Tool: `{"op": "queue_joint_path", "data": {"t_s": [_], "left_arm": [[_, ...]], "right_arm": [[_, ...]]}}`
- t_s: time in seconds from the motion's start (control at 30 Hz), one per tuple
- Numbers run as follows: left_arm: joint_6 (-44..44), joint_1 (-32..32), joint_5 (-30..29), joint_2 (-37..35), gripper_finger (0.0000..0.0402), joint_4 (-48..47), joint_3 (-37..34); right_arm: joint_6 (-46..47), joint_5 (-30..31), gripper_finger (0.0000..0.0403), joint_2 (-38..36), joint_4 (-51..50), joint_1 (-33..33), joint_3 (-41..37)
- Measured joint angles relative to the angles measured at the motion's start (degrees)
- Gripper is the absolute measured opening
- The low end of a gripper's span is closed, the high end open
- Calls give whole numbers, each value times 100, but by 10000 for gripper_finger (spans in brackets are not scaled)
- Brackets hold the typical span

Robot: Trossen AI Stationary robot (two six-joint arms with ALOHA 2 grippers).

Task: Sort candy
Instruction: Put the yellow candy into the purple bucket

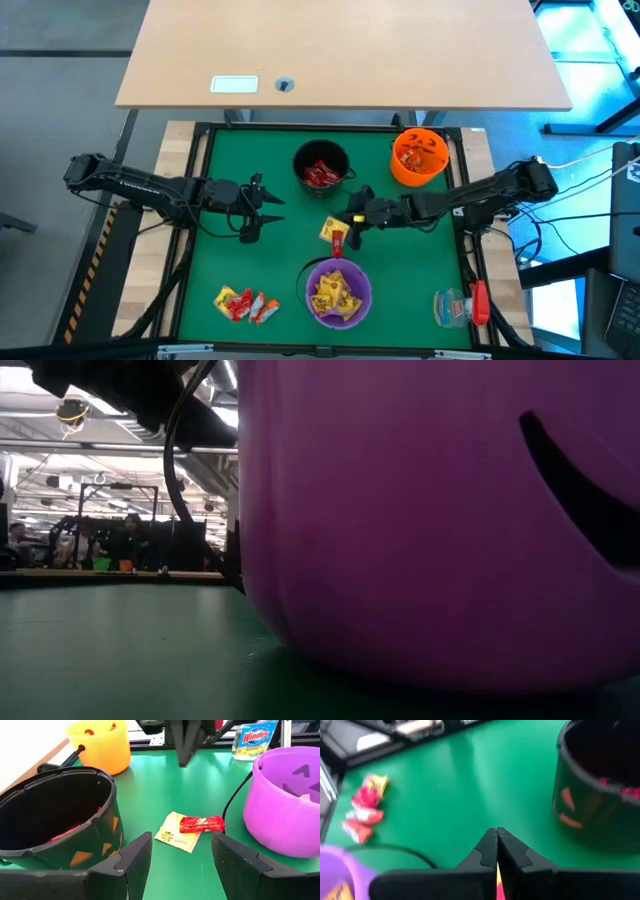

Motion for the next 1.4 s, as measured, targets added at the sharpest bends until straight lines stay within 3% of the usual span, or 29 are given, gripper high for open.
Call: {"op": "queue_joint_path", "data": {"t_s": [0.17, 0.5, 0.67, 0.93, 1.4], "left_arm": [[0, 2, 2, 2, 194, 70, 0], [-191, -2, 95, 2, 194, 165, 0], [-194, 0, 159, 2, 194, 162, 0], [-195, 0, 183, 2, 194, 158, 0], [-192, 0, 201, 2, 194, 360, 1]], "right_arm": [[-7, -55, 32, 194, -531, 203, 0], [26, -143, 231, 1165, -793, 329, 0], [162, -38, 277, 1503, -1037, 327, 0], [438, -97, 248, 1763, -1107, 327, 2], [531, -296, 91, 1916, -945, 333, 20]]}}
